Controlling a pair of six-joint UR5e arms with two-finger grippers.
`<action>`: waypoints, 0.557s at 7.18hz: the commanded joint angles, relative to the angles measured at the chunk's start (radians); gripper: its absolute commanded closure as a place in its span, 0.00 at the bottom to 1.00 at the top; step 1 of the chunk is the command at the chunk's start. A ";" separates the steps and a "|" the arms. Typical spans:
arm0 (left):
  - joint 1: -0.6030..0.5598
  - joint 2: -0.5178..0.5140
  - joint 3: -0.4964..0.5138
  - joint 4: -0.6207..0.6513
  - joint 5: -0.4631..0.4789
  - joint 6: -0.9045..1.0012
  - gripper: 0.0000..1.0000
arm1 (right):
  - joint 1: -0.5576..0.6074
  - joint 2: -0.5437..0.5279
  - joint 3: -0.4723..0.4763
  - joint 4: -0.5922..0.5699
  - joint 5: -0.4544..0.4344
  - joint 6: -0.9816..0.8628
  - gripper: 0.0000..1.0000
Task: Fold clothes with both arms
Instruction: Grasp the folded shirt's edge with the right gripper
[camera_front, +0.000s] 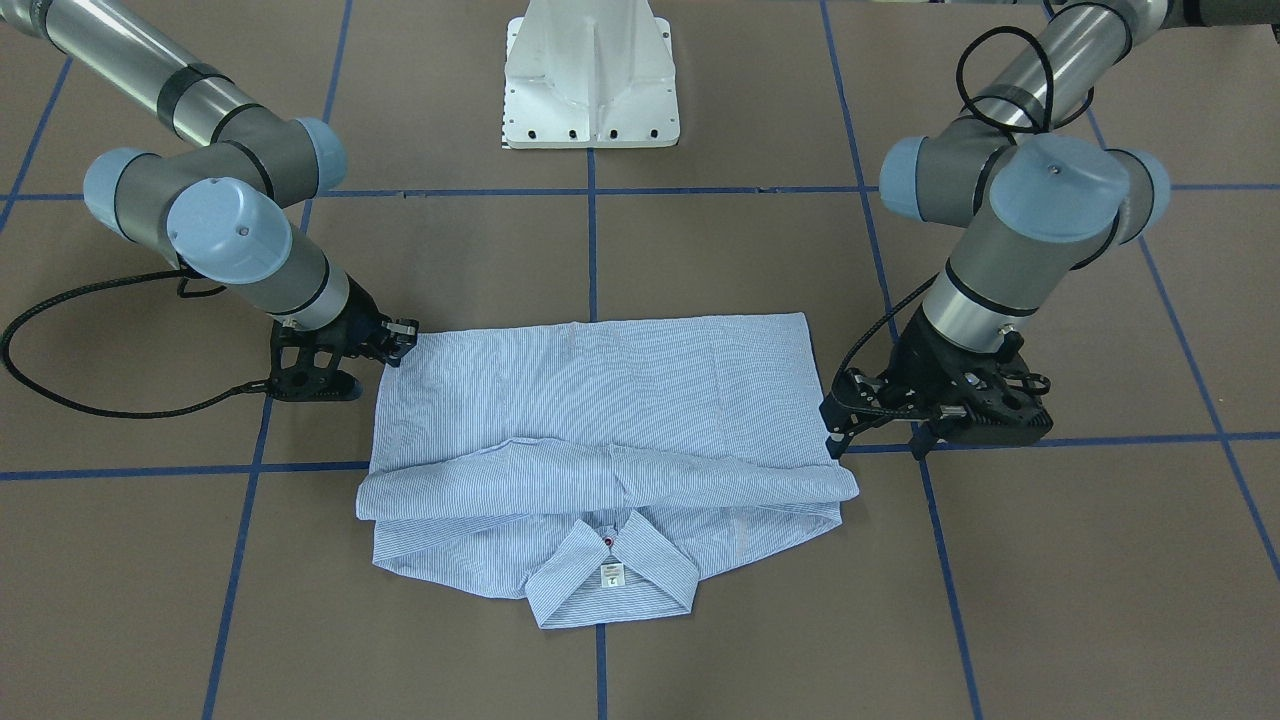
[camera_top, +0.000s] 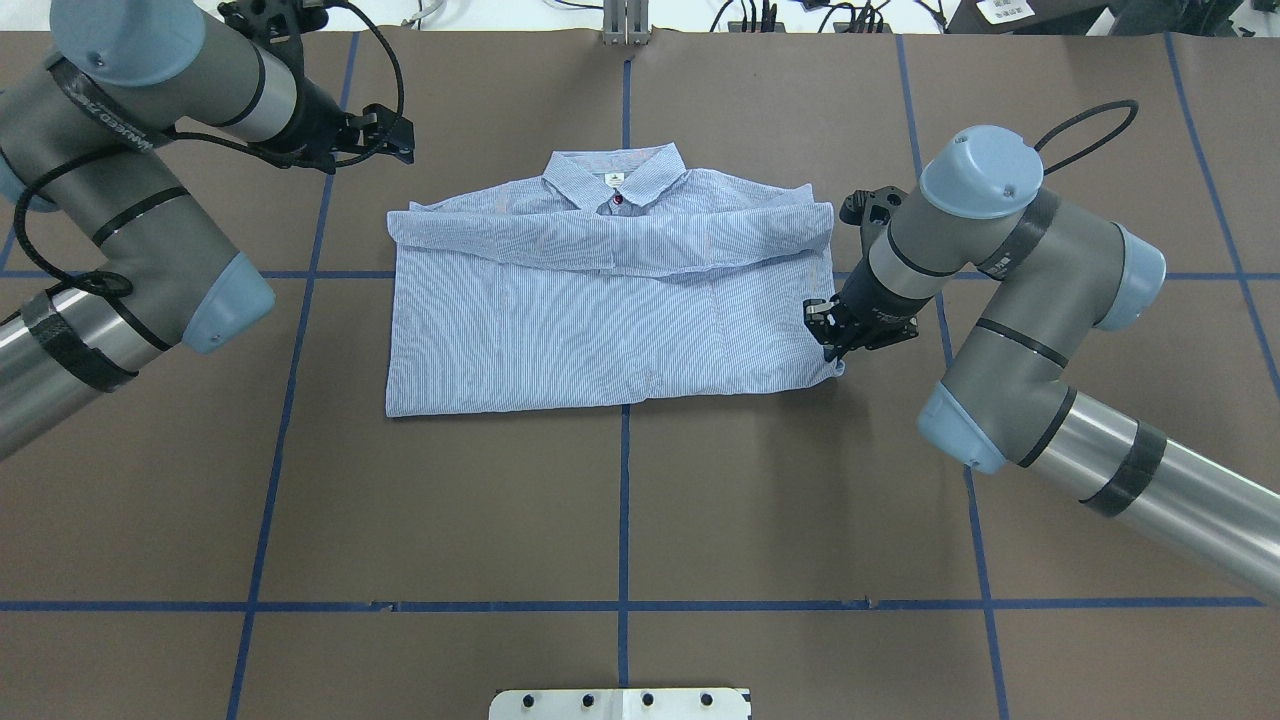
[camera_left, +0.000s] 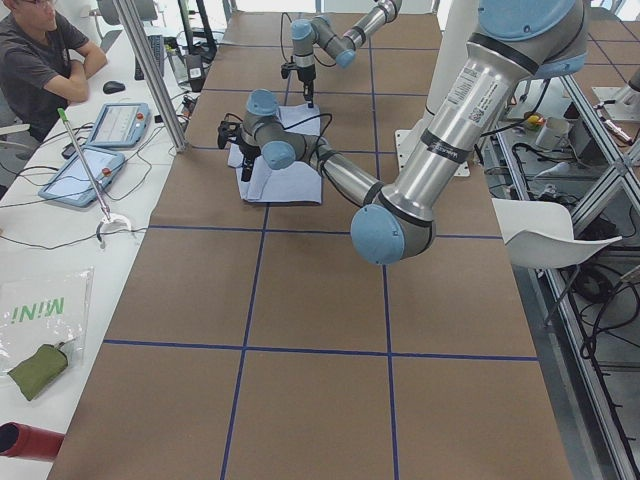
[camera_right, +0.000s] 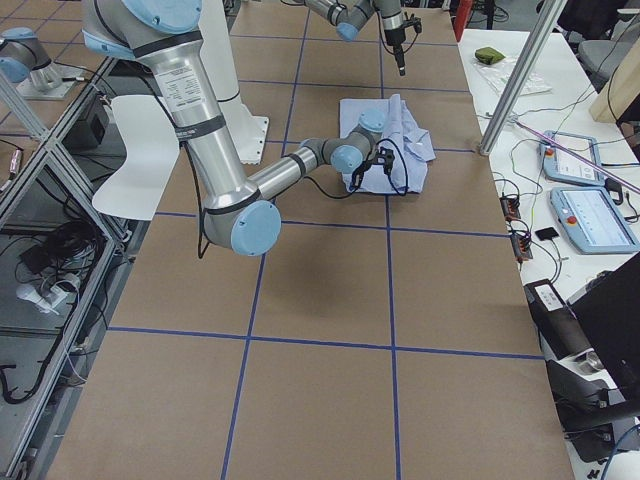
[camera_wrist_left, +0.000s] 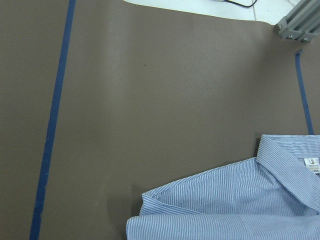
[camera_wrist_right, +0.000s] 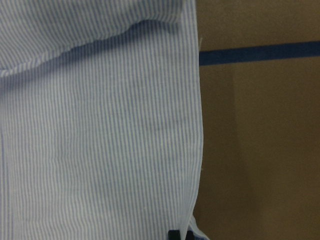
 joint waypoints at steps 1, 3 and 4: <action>0.000 0.000 0.001 0.000 0.002 0.000 0.01 | 0.004 0.000 0.002 0.000 -0.003 0.000 0.72; 0.000 0.000 0.001 0.000 0.003 0.000 0.01 | 0.002 0.000 0.002 0.000 -0.006 0.010 0.34; 0.000 0.000 0.001 0.000 0.003 0.000 0.01 | 0.004 0.000 0.002 0.000 -0.008 0.012 0.34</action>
